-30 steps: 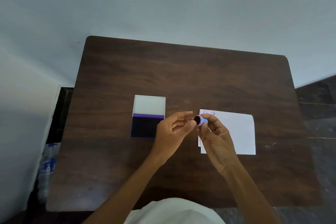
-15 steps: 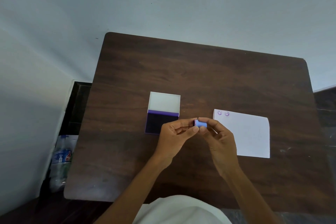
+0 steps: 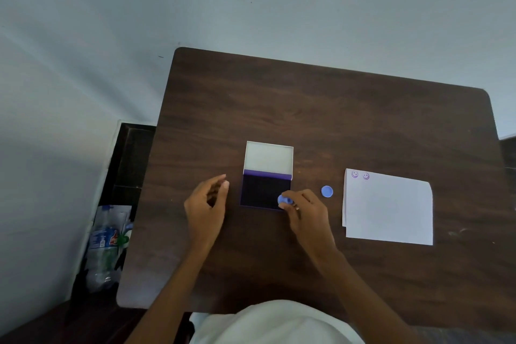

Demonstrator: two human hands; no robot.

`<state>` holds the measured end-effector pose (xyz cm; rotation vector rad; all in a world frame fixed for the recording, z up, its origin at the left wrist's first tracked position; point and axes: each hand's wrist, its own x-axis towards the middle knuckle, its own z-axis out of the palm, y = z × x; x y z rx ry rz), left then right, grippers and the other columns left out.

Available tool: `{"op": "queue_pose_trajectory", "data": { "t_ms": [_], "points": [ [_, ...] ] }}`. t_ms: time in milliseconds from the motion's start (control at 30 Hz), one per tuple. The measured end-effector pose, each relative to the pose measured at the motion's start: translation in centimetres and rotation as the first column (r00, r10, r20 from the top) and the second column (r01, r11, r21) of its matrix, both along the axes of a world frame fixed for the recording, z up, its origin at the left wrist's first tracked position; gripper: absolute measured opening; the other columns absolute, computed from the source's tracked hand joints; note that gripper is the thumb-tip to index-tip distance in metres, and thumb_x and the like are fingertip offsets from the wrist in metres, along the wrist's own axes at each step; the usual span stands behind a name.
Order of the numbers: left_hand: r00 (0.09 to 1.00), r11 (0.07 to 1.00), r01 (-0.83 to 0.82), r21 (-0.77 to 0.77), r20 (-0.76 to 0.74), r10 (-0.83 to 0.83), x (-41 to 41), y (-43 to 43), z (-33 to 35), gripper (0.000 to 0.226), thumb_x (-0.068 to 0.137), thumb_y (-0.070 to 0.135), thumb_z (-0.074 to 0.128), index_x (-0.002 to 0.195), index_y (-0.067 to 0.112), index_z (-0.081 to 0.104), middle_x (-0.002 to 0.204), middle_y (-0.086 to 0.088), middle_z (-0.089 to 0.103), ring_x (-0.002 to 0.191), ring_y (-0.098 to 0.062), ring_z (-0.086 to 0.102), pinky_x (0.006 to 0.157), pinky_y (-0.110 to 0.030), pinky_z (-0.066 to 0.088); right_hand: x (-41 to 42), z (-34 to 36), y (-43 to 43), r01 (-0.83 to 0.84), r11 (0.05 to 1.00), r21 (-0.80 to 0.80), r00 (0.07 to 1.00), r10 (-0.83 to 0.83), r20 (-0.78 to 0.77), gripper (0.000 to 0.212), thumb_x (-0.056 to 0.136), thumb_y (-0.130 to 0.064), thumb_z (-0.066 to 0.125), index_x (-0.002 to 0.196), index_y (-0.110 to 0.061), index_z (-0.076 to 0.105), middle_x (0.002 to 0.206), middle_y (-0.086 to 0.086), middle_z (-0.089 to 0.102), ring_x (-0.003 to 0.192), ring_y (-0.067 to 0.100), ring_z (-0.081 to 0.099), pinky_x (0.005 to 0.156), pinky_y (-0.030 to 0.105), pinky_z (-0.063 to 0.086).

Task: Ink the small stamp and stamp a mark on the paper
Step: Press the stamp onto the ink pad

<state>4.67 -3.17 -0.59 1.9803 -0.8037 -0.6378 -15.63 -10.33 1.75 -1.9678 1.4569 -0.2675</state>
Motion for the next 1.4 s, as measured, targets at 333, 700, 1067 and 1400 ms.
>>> {"op": "queue_pose_trajectory", "data": {
  "t_ms": [333,700,1067,1400],
  "points": [
    [0.914,0.913,0.379,0.150,0.093,-0.395,-1.0,0.0,-2.0,0.096,0.069,0.049,0.084,0.148,0.017,0.039,0.146,-0.002,0.049,0.128,-0.013,0.046,0.103,-0.032,0.044,1.0,-0.2,1.2,-0.090,0.990,-0.107,0.994,0.082,-0.078,0.033,0.082,-0.005,0.072,0.114,-0.004,0.065,0.100,0.017,0.067,0.084,0.024,0.066,0.075,0.041,0.061],
    [0.843,0.894,0.443,0.059,0.311,-0.438,-1.8,0.0,-4.2,0.102,0.061,0.044,0.090,0.142,0.001,0.045,0.137,-0.017,0.056,0.120,-0.023,0.050,0.096,-0.034,0.048,1.6,-1.2,1.1,-0.059,0.985,-0.159,0.996,0.047,-0.080,0.038,0.065,0.007,0.082,0.100,-0.004,0.070,0.080,0.014,0.065,0.067,0.021,0.063,0.056,0.033,0.060],
    [0.833,0.891,0.453,0.019,0.345,-0.431,-1.5,0.2,-3.9,0.094,0.066,0.046,0.084,0.138,-0.002,0.049,0.135,-0.017,0.058,0.118,-0.021,0.051,0.097,-0.033,0.049,1.7,-0.2,1.4,-0.024,0.996,-0.086,0.994,0.015,-0.112,0.029,0.084,-0.010,0.071,0.112,-0.005,0.067,0.105,0.013,0.066,0.091,0.021,0.062,0.080,0.032,0.054],
    [0.844,0.902,0.429,-0.053,0.379,-0.380,-1.6,0.1,-4.6,0.079,0.071,0.041,0.082,0.130,-0.005,0.057,0.131,-0.016,0.062,0.114,-0.023,0.058,0.096,-0.031,0.052,0.5,-1.1,0.9,-0.168,0.982,-0.085,0.973,0.151,-0.172,0.034,0.080,-0.012,0.076,0.112,-0.008,0.066,0.094,0.011,0.067,0.077,0.018,0.063,0.069,0.027,0.054]
  ]
}}
